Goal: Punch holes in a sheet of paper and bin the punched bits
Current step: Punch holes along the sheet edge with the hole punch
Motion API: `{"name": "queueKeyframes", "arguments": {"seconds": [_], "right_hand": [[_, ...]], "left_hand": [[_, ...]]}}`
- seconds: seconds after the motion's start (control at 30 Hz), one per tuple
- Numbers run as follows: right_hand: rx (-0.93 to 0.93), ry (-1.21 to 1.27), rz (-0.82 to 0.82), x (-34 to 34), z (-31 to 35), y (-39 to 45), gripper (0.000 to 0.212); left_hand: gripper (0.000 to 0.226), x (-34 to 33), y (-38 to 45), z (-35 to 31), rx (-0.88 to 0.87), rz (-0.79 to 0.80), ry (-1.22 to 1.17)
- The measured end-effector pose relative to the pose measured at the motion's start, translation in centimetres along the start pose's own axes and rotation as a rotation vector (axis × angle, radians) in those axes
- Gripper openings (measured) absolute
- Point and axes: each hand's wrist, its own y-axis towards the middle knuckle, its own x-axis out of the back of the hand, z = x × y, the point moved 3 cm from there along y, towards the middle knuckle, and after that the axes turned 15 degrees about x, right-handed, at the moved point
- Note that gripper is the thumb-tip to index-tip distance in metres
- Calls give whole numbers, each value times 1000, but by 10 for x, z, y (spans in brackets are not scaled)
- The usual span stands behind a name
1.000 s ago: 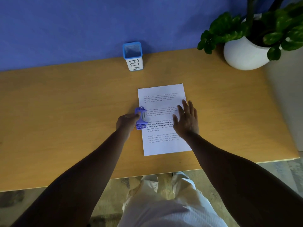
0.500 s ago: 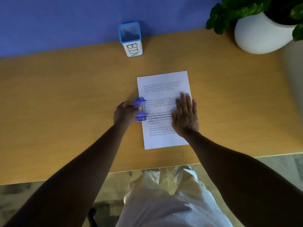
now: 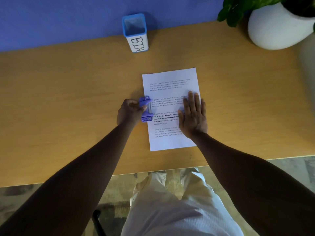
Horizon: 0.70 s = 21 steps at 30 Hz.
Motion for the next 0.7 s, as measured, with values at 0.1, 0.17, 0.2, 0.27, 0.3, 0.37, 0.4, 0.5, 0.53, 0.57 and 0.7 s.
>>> {"name": "queueKeyframes", "arguments": {"seconds": [0.1, 0.17, 0.2, 0.27, 0.3, 0.37, 0.4, 0.5, 0.53, 0.57, 0.7], "right_hand": [[-3, 3, 22, 1, 1, 0, 59], [-7, 1, 40, 2, 2, 1, 59], [-10, 0, 50, 3, 2, 2, 59], [-19, 4, 70, 6, 2, 3, 59], [-23, 6, 78, 7, 2, 4, 59], [-24, 2, 94, 10, 2, 5, 59], [-25, -2, 103, 12, 2, 6, 59], [-18, -4, 125, 16, 2, 7, 59], [-16, 1, 131, 18, 3, 8, 59], [-15, 9, 134, 19, 3, 9, 60], [-5, 46, 139, 25, 1, 11, 60]], "left_hand": [[48, 0, 3, 0, 23, 21, 5], [50, 1, 4, 0, 31, 32, -8], [50, 2, 3, -1, 27, 28, -4], [50, 3, 1, -3, 15, 5, 20], [50, 4, -1, -3, 12, -5, 30], [49, 5, -4, -5, 16, -11, 46], [48, 5, -5, -5, 18, -10, 56], [46, 5, -9, -9, 15, -6, 85], [45, 5, -11, -10, 7, -9, 96], [45, 4, -12, -11, -4, -12, 108], [43, 1, -15, -11, -28, -8, 115]]}}
